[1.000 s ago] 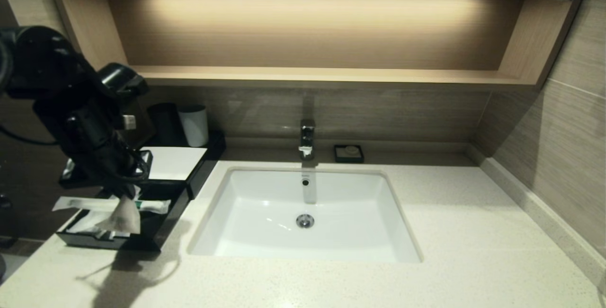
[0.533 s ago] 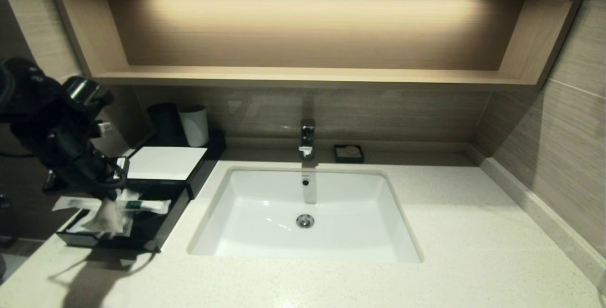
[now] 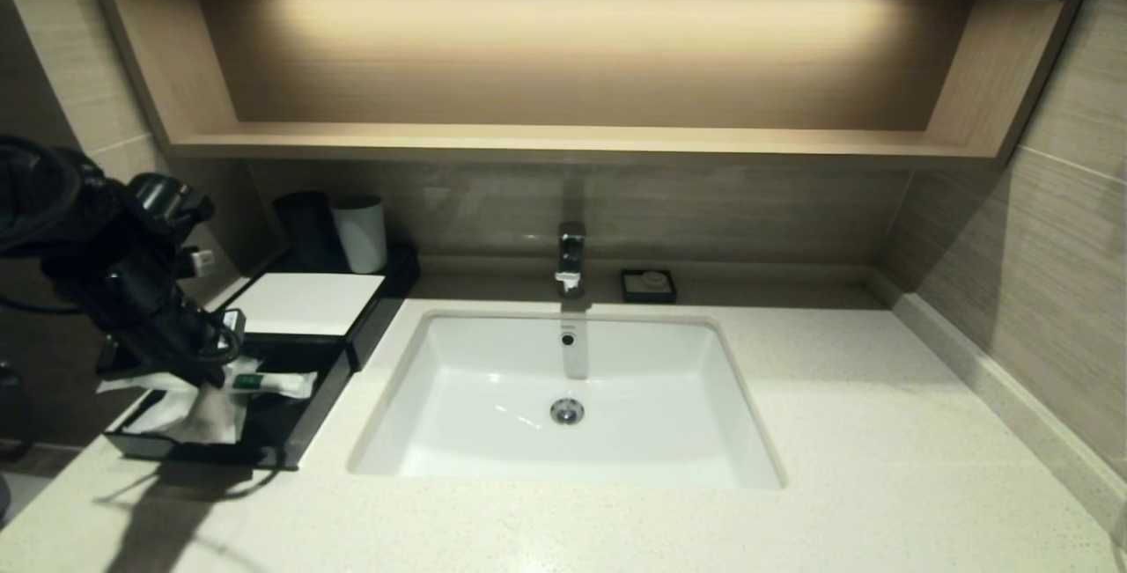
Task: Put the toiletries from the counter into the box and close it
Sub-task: Place the bathroom toiletry into the drawer
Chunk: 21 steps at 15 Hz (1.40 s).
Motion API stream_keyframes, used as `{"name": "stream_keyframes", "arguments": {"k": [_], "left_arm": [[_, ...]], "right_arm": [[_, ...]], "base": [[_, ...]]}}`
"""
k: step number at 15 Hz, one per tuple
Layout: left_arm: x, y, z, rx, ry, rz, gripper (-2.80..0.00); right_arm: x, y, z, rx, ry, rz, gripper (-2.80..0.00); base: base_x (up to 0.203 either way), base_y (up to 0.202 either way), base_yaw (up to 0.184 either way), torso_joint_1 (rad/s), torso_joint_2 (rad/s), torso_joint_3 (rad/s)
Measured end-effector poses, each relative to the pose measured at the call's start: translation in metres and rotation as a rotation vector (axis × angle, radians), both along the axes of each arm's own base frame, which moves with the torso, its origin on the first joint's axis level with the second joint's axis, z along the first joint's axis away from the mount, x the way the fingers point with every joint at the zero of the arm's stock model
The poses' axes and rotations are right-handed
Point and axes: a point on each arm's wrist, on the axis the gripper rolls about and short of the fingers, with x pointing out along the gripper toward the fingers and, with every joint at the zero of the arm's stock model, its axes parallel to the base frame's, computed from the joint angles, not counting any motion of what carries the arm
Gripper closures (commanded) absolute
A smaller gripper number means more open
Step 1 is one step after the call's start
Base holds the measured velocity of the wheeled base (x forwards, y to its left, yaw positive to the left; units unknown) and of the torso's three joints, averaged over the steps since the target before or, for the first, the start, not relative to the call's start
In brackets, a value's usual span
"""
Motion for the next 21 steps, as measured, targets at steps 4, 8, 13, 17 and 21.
{"name": "stream_keyframes", "arguments": {"k": [4,8,13,17,21], "left_arm": [[0.013,0.007,-0.017,-0.002,0.004,0.006,0.00],[0.022,0.008,-0.027,-0.004,-0.002,0.004,-1.42],[0.023,0.005,-0.030,-0.031,0.001,-0.033,-2.80],[0.022,0.005,-0.029,-0.035,-0.002,-0.040,-2.80],[0.013,0.008,-0.010,-0.011,-0.044,-0.066,0.00]], "right_arm": [[0.000,0.000,0.000,0.000,0.000,0.000,0.00],[0.000,0.000,0.000,0.000,0.000,0.000,0.00],[0.000,0.000,0.000,0.000,0.000,0.000,0.00],[0.000,0.000,0.000,0.000,0.000,0.000,0.00],[0.000,0.000,0.000,0.000,0.000,-0.001,0.00]], "base": [[0.000,0.000,0.000,0.000,0.00,0.000],[0.000,0.000,0.000,0.000,0.00,0.000],[0.000,0.000,0.000,0.000,0.00,0.000],[0.000,0.000,0.000,0.000,0.00,0.000],[0.000,0.000,0.000,0.000,0.00,0.000]]}}
